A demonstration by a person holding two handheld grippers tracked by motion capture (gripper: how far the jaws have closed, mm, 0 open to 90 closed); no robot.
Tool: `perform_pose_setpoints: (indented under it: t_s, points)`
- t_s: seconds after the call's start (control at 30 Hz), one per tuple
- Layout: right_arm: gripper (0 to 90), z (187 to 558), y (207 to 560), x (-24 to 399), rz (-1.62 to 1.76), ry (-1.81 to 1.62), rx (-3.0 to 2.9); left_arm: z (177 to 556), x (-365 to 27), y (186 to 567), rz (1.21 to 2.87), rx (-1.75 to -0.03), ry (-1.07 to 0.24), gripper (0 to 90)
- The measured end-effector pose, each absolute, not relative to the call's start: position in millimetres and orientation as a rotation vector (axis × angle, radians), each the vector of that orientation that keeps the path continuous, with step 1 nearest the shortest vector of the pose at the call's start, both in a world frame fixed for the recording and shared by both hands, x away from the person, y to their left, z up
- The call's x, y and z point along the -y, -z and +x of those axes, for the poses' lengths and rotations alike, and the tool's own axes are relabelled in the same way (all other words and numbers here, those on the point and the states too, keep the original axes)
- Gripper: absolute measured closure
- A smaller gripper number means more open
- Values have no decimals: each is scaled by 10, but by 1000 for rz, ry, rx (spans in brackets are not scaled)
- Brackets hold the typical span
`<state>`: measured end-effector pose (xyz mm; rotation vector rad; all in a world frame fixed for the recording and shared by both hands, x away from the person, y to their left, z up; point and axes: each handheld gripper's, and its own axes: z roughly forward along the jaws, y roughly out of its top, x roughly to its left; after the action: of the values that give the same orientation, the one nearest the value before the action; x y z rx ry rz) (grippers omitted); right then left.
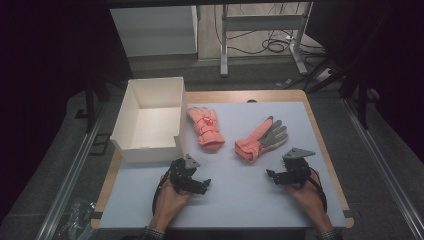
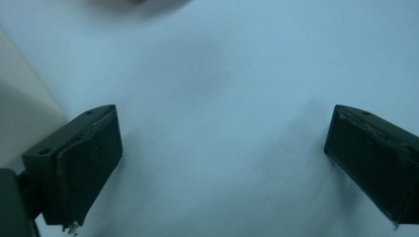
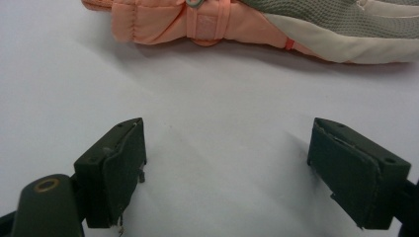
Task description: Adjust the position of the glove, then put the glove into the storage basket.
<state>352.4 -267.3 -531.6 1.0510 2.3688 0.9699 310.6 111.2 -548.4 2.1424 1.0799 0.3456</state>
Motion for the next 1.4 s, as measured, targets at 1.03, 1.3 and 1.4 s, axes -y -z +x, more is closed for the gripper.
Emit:
perform_pose_setpoints:
  t_s: [1.03, 1.3, 1.4]
  points:
    - [158, 3517, 5283, 2679, 1120, -979, -2357, 3094, -1088, 5491, 2165, -1069, -379, 9]
    - [166, 3517, 5193, 2681, 1131, -992, -2349, 3093, -1088, 5491, 2166, -1069, -380, 9]
    - [166, 3526, 5156, 2673, 1132, -998, -2343, 3093, -1088, 5490, 2166, -1069, -379, 9]
